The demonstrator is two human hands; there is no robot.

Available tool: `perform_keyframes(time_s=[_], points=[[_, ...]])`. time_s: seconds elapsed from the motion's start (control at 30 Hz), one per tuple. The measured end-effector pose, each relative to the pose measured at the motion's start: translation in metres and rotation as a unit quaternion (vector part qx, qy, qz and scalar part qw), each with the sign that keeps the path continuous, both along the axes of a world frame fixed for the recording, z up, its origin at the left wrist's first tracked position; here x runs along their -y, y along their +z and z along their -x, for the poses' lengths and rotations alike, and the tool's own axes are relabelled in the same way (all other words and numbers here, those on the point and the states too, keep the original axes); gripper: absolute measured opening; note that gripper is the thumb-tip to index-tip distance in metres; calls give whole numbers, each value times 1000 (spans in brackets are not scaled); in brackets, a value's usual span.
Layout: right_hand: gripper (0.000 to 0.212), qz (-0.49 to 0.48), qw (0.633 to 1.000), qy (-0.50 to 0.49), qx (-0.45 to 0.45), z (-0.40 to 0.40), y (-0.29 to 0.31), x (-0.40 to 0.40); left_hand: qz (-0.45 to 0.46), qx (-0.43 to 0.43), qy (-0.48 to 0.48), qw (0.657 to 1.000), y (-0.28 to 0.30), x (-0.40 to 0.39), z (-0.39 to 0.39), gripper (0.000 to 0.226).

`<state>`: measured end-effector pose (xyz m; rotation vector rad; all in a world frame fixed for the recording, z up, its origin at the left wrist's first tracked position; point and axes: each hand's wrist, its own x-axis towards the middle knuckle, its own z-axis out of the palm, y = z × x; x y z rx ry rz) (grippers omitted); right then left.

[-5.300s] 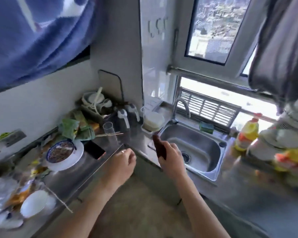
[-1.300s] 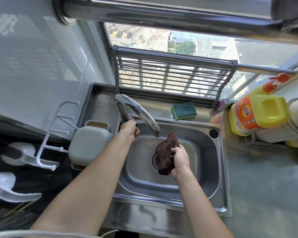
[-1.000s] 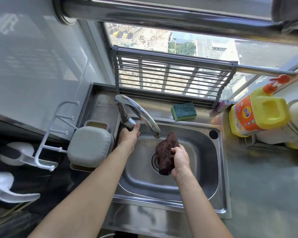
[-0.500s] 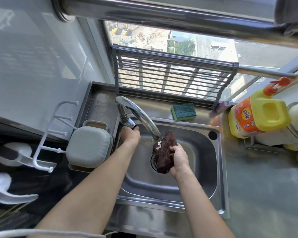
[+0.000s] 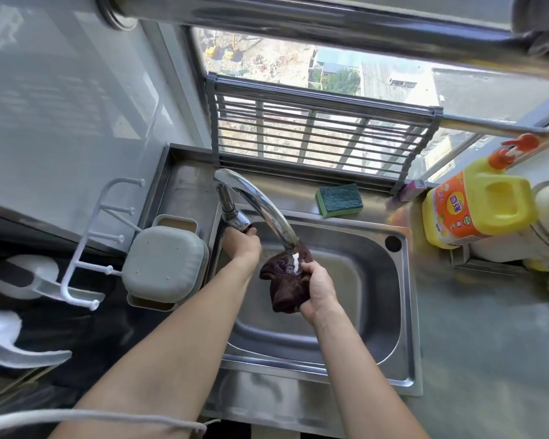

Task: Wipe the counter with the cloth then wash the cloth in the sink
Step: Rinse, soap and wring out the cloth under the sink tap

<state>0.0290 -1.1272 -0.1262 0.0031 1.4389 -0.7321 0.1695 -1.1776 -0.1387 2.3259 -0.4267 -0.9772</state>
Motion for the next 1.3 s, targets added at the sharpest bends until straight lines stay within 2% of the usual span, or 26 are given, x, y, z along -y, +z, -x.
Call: perform_keyframes(time_s=[0.17,0.27,0.33,0.43,0.5,0.53,0.6,0.63,0.67,0.7,0.77,0.83,0.87,0.93,0.97,1.07,1.17,1.23,1.3], points=[[18,-7,1000,0,23,1,0,2,11,7,12,1000,2,-2,3,31],[28,9,1000,3,23,1,-3,-2,11,-1,10,1000,6,-3,2,33],[36,32,999,-4,17,1,-6,-6,12,-11,-8,1000,8,-5,-2,37],[34,38,998,-15,39,-3,-7,-13,-22,-36,-31,999,7,-14,3,53],[31,15,998,-35,40,-2,-8,-17,-72,-101,-42,991,3,-29,18,65],[30,1,998,-46,43,-2,-8,-20,-93,-176,-50,979,4,-39,26,68],[35,-21,996,-57,61,2,-6,-25,-122,-395,-35,910,10,-58,43,75],[37,-30,996,-60,63,4,-5,-26,-125,-461,-38,878,11,-66,49,78],[37,-30,996,-58,53,5,-4,-27,-119,-493,-47,861,9,-72,52,78],[35,-16,998,-54,33,6,-6,-27,-116,-497,-64,857,5,-77,55,73],[27,42,995,-20,-89,11,-15,-27,-98,-472,-94,871,-1,-85,54,53],[27,91,961,64,-252,18,-24,-27,-74,-413,-112,901,-10,-86,51,42],[26,97,946,91,-296,20,-25,-29,-53,-382,-106,916,-15,-86,49,41],[18,107,941,123,-296,19,-25,-31,-1,-367,-47,929,-21,-83,47,40],[13,111,943,134,-283,16,-24,-31,22,-381,-14,924,-23,-82,47,44],[14,123,955,150,-226,7,-23,-29,54,-462,64,883,-20,-78,47,67],[20,144,962,138,-188,1,-26,-28,59,-504,96,856,-16,-80,51,53],[25,169,953,119,-221,-1,-26,-30,58,-534,92,838,-16,-82,58,47],[36,171,941,107,-273,-6,-24,-34,63,-532,98,838,-14,-81,62,42]])
